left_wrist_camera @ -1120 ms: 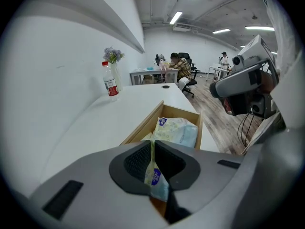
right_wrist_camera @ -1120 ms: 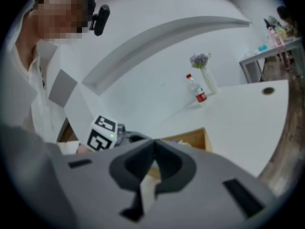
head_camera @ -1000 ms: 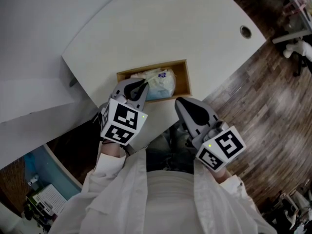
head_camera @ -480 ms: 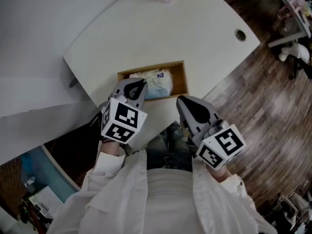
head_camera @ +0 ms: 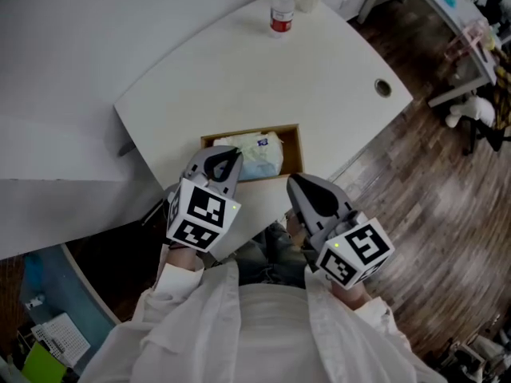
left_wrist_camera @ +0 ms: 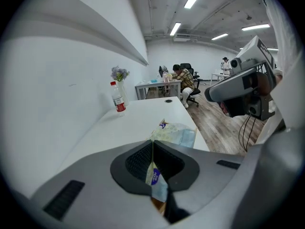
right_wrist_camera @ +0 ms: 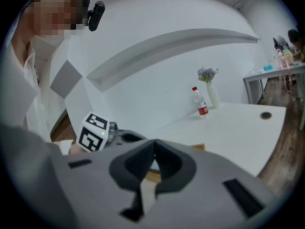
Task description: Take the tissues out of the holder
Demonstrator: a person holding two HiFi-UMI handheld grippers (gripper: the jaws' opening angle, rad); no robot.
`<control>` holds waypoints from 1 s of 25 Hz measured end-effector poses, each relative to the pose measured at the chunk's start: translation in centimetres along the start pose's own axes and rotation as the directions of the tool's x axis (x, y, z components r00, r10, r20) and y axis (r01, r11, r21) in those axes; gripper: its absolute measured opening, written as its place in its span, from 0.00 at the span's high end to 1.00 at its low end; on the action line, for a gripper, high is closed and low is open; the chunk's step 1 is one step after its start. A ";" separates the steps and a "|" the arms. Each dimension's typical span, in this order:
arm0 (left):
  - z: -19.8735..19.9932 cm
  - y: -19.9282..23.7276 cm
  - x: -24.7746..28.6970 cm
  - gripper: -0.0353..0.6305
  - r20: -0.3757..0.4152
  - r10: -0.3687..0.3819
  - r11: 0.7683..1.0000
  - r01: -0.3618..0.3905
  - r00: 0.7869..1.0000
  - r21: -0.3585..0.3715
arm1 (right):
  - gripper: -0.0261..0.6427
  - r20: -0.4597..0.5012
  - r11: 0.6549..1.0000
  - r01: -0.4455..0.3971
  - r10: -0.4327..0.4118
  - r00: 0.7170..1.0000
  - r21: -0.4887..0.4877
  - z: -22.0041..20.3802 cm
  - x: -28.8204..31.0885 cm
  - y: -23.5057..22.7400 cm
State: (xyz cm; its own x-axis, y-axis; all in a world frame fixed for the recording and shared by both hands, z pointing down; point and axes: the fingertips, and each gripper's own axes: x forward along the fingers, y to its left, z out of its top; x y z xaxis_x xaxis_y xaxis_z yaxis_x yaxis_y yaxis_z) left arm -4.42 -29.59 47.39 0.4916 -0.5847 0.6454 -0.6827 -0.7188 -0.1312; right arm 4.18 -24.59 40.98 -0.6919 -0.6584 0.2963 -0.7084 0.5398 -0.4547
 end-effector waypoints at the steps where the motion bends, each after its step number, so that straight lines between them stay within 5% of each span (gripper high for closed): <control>1: 0.4 0.0 -0.4 0.92 0.017 0.007 1.000 -0.007 1.000 -0.006 | 0.94 0.003 1.000 0.002 -0.002 1.000 -0.004 0.1 -0.1 0.2; 11: 5.2 1.1 -3.4 0.92 0.224 0.079 0.988 -0.047 0.971 -0.146 | 0.94 0.068 0.996 0.016 -0.010 0.998 -0.086 4.2 -1.0 1.0; 16: 7.6 1.6 -5.7 0.92 0.374 0.114 0.956 0.001 0.920 -0.293 | 0.94 0.087 0.993 0.016 -0.006 0.996 -0.117 5.3 -1.9 1.9; 25: 11.2 1.2 -10.2 0.92 0.572 0.112 0.916 0.139 0.813 -0.376 | 0.94 0.171 0.984 0.052 -0.023 0.985 -0.168 7.9 -4.0 2.9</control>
State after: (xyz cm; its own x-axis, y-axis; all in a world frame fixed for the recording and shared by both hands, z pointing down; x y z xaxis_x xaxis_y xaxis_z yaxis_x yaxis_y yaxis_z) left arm -4.16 -28.66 32.19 0.6324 -0.7706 0.0795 -0.7606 -0.5982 0.2522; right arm 5.96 -24.54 31.86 -0.6413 -0.7507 0.1590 -0.7570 0.5851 -0.2909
